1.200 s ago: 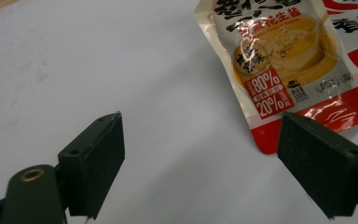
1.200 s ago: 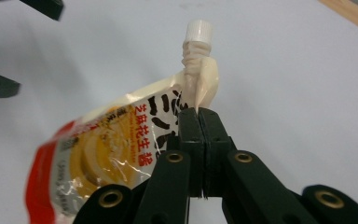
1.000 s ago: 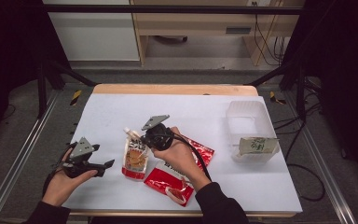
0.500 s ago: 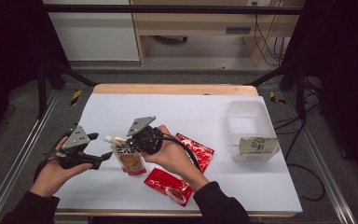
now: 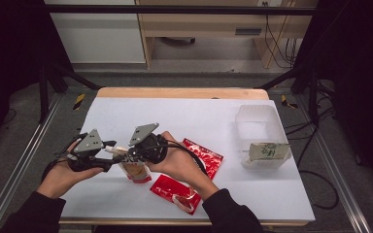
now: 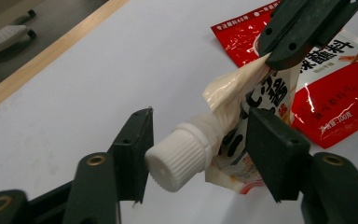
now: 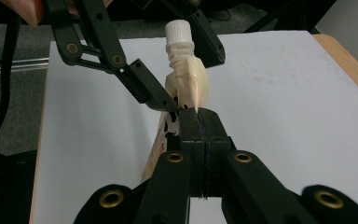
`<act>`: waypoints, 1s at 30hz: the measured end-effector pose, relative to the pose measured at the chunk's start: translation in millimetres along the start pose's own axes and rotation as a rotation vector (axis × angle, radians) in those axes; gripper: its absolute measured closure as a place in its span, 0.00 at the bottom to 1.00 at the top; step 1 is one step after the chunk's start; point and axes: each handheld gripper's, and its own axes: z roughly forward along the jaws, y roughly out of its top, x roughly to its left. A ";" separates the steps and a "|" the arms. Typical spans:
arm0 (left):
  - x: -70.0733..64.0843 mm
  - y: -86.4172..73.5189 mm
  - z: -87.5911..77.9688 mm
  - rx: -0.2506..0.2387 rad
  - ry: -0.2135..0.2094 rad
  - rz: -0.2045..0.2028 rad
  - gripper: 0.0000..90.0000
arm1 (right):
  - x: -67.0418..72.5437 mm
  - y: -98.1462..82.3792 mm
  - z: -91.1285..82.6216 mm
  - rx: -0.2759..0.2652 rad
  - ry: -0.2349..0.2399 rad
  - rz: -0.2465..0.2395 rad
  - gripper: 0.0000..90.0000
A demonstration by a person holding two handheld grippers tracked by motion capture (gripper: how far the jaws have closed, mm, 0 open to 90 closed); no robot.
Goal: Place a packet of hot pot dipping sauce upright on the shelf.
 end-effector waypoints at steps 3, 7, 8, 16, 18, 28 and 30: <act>0.5 1.7 -0.6 0.005 0.005 -0.007 0.54 | 1.1 -0.1 -0.5 0.001 -0.003 -0.006 1.00; 1.4 3.0 -2.0 -0.001 -0.018 -0.028 0.61 | 0.6 -1.5 -2.6 0.009 -0.008 -0.006 1.00; 1.2 3.4 -2.2 -0.003 -0.024 -0.035 0.63 | 0.4 -1.8 -3.1 0.012 -0.011 -0.007 1.00; -10.5 14.6 -5.7 -0.020 -0.061 -0.004 0.78 | 0.2 -6.1 -15.1 0.037 -0.042 -0.013 1.00; -14.2 21.9 -7.8 -0.019 -0.057 0.018 0.79 | -0.1 -7.5 -20.1 0.032 -0.045 -0.011 1.00; -22.5 60.8 -10.4 0.031 -0.100 0.124 0.81 | -5.2 -10.4 -39.9 0.041 -0.060 0.005 0.93; -24.3 64.6 -8.5 0.049 -0.099 0.148 0.81 | -7.5 -10.9 -43.2 0.049 -0.061 -0.005 0.87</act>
